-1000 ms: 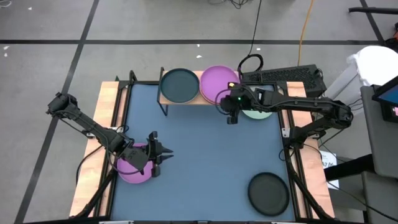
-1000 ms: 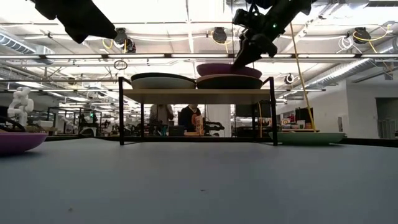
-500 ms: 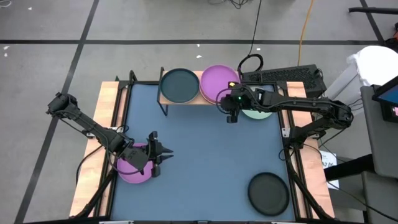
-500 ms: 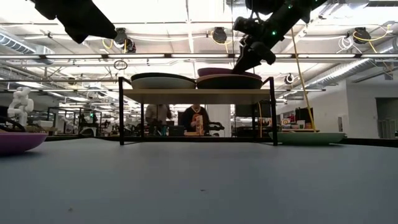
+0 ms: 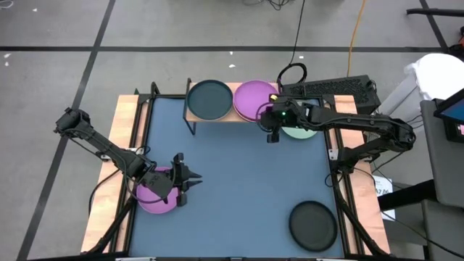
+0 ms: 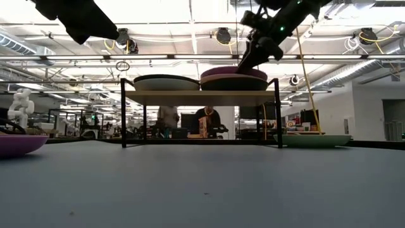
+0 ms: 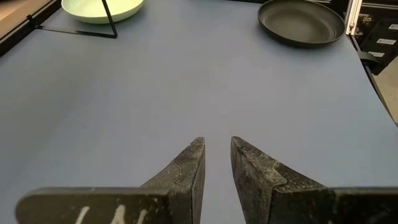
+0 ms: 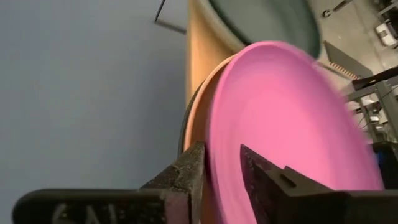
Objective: Place and stack plates onto a shelf
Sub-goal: Stack the right purple plate on top of the orange plate on the shelf, then stack the purple plate on top of the dark green plate on the shelf
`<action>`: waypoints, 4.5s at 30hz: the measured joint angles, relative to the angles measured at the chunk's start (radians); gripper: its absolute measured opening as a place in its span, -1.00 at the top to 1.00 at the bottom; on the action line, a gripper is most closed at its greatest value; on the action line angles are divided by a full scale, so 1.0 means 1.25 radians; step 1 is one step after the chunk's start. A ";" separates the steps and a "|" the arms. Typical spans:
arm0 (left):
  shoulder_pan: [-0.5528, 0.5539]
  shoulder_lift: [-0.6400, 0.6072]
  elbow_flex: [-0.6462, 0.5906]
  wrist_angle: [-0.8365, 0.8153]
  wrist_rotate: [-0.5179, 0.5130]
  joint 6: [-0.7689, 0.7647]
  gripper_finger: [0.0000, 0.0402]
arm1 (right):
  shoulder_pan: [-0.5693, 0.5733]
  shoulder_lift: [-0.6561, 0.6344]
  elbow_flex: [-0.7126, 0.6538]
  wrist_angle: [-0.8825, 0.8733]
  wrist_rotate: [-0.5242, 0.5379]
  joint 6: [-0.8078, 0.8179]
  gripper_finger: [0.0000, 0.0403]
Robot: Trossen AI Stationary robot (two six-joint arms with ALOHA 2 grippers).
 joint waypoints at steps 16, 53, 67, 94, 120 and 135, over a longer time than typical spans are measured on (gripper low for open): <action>0.000 0.000 0.000 -0.001 0.000 -0.001 0.59 | 0.036 -0.119 0.000 -0.067 -0.002 0.085 0.50; -0.062 0.000 0.000 -0.156 0.052 -0.106 0.59 | 0.418 -0.122 -0.191 -0.061 -0.001 0.538 0.50; 0.051 0.020 0.000 -0.360 0.226 -0.094 0.59 | 0.456 -0.122 -0.305 0.040 0.001 0.603 0.50; 0.141 0.144 0.000 -0.465 0.395 0.226 -0.05 | 0.491 -0.122 -0.361 0.148 0.000 0.593 0.50; 0.142 0.252 0.036 -0.441 0.365 0.409 0.93 | 0.491 -0.122 -0.361 0.154 0.001 0.591 0.50; 0.257 0.178 0.264 -0.465 0.149 0.416 0.95 | 0.492 -0.122 -0.361 0.194 0.005 0.590 0.50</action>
